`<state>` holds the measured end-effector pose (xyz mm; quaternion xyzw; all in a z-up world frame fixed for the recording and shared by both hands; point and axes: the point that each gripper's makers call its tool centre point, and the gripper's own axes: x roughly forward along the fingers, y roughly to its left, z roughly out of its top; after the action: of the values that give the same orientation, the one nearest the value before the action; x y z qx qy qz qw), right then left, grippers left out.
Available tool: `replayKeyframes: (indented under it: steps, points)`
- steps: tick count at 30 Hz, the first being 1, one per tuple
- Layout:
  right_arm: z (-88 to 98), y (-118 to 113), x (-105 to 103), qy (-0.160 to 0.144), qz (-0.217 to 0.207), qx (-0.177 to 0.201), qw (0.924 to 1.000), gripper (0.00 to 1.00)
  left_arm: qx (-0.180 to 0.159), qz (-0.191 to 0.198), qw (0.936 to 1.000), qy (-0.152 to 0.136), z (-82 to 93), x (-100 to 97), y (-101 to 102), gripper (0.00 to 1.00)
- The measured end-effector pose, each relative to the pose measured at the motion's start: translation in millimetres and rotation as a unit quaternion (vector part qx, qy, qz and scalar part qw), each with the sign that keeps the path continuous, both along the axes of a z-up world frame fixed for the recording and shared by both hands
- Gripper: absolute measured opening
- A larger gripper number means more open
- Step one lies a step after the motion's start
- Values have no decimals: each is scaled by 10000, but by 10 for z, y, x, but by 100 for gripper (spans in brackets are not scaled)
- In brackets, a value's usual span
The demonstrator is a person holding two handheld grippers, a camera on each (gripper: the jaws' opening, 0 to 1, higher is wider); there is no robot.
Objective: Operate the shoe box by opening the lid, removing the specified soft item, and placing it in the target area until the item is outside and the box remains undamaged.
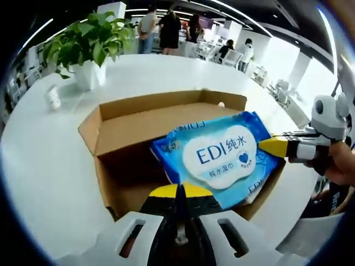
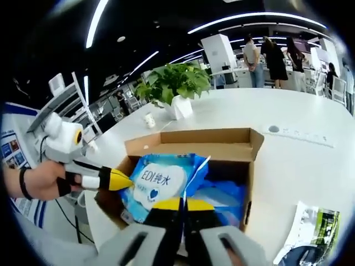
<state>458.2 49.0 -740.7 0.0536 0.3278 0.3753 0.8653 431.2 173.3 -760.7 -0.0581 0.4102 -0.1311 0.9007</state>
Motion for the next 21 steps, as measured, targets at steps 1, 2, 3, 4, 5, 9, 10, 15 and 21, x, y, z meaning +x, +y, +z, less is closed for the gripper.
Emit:
replayKeyframes:
  steps: [1, 2, 3, 4, 5, 9, 10, 15, 21]
  points:
    - [5, -22, 5, -20, -12, -34, 10000, 0, 2, -29, 10000, -27, 18, 11, -31, 0]
    - [8, -43, 8, -36, -23, -56, 10000, 0, 4, -38, 10000, -34, 23, 15, -42, 0]
    - [8, -74, 10, -35, -48, -66, 10000, 0, 9, -64, 10000, -48, 31, 23, -73, 0]
    - [8, -99, 11, -32, -69, -75, 9999, 0, 6, -80, 10000, -56, 33, 32, -93, 0]
    - [9, -124, 5, -27, -90, -77, 9999, 0, -1, -91, 9999, -59, 35, 35, -113, 0]
    - [22, -253, -25, -44, -175, -86, 9998, 0, -13, -186, 9998, -70, 33, 44, -223, 0]
    - [23, -279, -30, -46, -192, -90, 9998, 0, -17, -204, 9998, -71, 34, 44, -244, 0]
    - [40, -440, -57, -46, -327, -81, 9994, 0, -25, -334, 9994, -102, 68, 59, -404, 0]
    - [79, -612, -66, -77, -459, -82, 9989, 0, -22, -475, 9987, -157, 127, 83, -577, 0]
